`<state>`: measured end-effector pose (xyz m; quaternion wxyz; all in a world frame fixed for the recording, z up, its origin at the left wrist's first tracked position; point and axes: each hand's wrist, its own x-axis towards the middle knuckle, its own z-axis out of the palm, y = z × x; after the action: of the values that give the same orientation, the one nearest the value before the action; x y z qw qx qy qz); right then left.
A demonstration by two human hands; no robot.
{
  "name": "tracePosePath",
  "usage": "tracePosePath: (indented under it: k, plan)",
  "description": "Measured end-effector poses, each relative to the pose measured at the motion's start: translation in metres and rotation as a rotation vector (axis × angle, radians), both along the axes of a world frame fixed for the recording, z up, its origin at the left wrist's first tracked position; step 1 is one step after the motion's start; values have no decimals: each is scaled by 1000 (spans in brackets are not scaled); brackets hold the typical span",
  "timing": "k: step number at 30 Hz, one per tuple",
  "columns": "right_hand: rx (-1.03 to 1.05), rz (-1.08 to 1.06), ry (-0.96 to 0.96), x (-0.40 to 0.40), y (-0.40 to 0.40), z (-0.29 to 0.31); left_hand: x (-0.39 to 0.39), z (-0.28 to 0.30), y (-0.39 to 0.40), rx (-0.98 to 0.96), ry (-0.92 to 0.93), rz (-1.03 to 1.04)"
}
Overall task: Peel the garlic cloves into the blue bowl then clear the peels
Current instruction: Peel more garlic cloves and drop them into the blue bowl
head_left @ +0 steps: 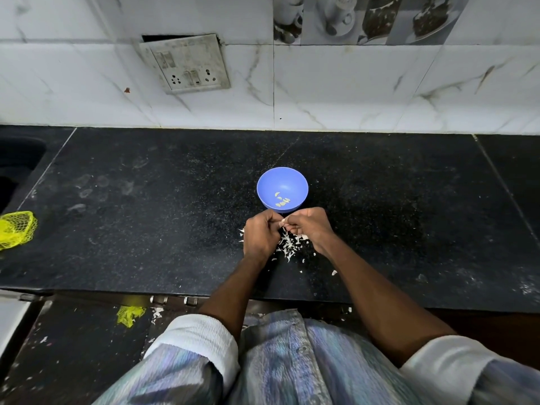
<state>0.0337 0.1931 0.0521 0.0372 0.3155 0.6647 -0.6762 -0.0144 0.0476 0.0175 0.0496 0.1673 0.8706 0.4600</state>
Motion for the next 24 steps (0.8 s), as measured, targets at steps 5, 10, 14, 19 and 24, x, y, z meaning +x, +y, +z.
tracePosePath:
  k: [5, 10, 14, 19, 24]
  plan:
    - [-34, 18, 37, 0, 1, -2, -1, -7, 0, 185, -161, 54]
    - [30, 6, -8, -1, -3, -5, -2, -12, 2, 290, -303, 80]
    - [140, -3, -7, -3, -2, -9, -1, -11, 2, 300, -330, 93]
    - [336, 14, -1, -1, 1, -13, -2, -14, 0, 241, -302, 71]
    - [252, 53, 78, 2, 0, -9, -2, -13, -1, 205, -249, 59]
